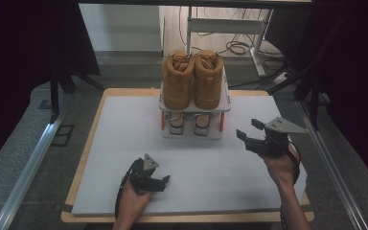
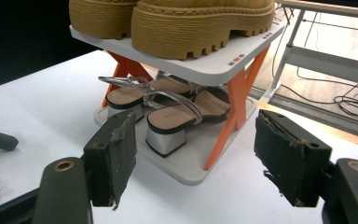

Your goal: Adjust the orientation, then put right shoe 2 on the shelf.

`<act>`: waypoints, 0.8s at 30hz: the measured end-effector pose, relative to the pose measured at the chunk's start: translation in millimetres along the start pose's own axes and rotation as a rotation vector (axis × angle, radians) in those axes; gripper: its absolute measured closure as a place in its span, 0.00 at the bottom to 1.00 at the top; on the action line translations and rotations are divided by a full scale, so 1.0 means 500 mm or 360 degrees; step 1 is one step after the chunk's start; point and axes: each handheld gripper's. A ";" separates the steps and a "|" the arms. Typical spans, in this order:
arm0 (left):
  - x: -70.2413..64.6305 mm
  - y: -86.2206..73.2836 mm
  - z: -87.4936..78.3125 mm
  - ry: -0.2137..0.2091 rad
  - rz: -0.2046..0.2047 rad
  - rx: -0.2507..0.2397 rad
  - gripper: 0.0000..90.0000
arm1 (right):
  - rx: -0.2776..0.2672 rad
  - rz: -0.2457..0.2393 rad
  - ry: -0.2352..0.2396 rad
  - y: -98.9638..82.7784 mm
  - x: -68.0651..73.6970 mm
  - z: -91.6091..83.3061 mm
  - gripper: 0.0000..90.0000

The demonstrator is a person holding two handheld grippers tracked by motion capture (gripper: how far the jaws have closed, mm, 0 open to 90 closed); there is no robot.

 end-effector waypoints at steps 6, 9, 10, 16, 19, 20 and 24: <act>0.000 0.000 0.000 0.0002 0.0000 -0.0002 0.16 | 0.0002 0.0009 -0.0019 -0.012 -0.005 -0.016 0.32; 0.000 0.000 0.000 0.0001 -0.0001 -0.0003 0.16 | 0.0003 0.0013 -0.0037 -0.019 -0.009 -0.026 0.31; 0.000 0.000 0.000 0.0002 0.0001 -0.0002 0.16 | 0.0004 0.0012 -0.0042 -0.021 -0.010 -0.029 0.31; 0.000 0.000 0.000 -0.0001 -0.0003 0.0000 0.16 | 0.0010 0.0030 -0.0069 -0.037 -0.017 -0.046 0.31; 0.000 0.000 0.000 0.0000 -0.0004 0.0000 0.16 | 0.0020 0.0030 -0.0083 -0.046 -0.018 -0.051 0.30; 0.000 0.000 0.000 0.0000 -0.0004 0.0000 0.16 | 0.0022 0.0030 -0.0087 -0.049 -0.019 -0.053 0.30; -0.001 0.000 0.000 0.0000 -0.0004 0.0000 0.16 | 0.0038 0.0041 -0.0098 -0.061 -0.022 -0.059 0.30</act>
Point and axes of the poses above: each handheld gripper's, and its own axes: z roughly forward along the jaws, y roughly out of its top, x roughly to its left
